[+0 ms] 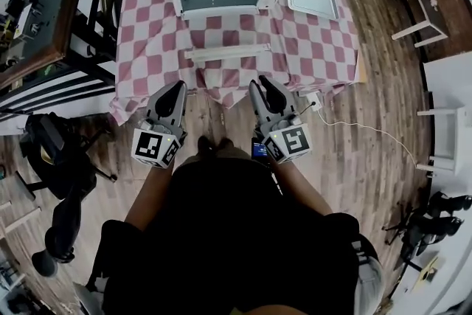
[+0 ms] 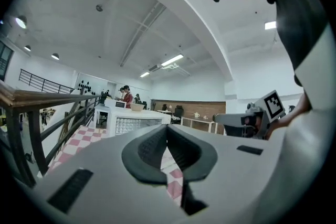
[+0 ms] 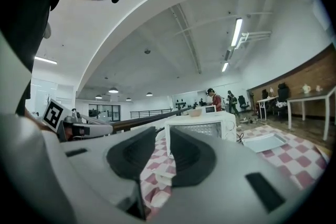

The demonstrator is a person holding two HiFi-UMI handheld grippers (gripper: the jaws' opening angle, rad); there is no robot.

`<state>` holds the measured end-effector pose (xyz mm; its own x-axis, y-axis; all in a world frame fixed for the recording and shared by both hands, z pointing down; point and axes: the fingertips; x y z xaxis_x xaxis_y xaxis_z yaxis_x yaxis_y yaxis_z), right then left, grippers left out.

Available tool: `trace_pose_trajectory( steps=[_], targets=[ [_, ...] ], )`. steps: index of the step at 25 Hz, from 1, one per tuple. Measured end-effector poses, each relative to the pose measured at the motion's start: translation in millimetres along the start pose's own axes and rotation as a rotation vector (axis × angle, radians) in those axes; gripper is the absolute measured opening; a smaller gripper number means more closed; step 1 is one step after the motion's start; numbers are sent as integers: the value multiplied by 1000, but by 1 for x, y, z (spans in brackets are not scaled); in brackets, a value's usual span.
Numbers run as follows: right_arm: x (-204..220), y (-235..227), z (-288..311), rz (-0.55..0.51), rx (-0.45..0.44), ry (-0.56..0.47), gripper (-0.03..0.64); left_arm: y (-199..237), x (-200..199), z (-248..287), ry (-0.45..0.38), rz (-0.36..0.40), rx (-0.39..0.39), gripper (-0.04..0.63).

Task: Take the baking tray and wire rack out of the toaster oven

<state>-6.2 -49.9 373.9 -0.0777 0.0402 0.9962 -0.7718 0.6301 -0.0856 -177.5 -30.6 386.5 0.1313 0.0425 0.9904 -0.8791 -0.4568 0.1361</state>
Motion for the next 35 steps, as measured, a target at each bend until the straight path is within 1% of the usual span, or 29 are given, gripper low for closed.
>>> trace_pose_trajectory(
  steps=[2, 5, 10, 15, 17, 22, 25, 29, 32, 35],
  targets=[
    [0, -1, -1, 9, -5, -9, 89, -6, 2, -3, 14, -9, 8, -11],
    [-7, 2, 4, 23, -38, -41, 89, -8, 1, -6, 16, -7, 29, -11],
    [4, 11, 17, 47, -81, 4, 89, -1, -8, -1, -3, -16, 37, -11],
    [2, 22, 29, 83, -105, -12, 89, 12, -9, -5, -12, -22, 52, -11],
    [3, 26, 37, 115, -120, -20, 89, 19, -7, -9, -12, -29, 60, -11],
    [7, 26, 50, 181, -99, -28, 89, 32, -1, -18, -19, -50, 76, -11],
    [8, 19, 60, 305, -85, -48, 89, 46, 10, -17, -6, -65, 77, -11],
    [13, 13, 84, 517, -127, -51, 89, 69, 15, -4, -2, -102, 59, -11],
    [17, -6, 111, 714, -130, -97, 89, 87, 18, 15, 3, -112, 48, -11],
    [31, -38, 148, 957, -115, -154, 89, 107, 23, 38, 26, -125, 36, -11]
  ],
)
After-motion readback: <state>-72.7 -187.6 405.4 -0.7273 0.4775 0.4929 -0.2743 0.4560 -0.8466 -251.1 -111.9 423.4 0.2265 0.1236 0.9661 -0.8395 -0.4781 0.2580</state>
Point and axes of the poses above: the fingertips, and each gripper's own axes: z forward along the fingers, y to its left, x out of its underside, and after that the axes turned 2 degrees about -y, right-handed
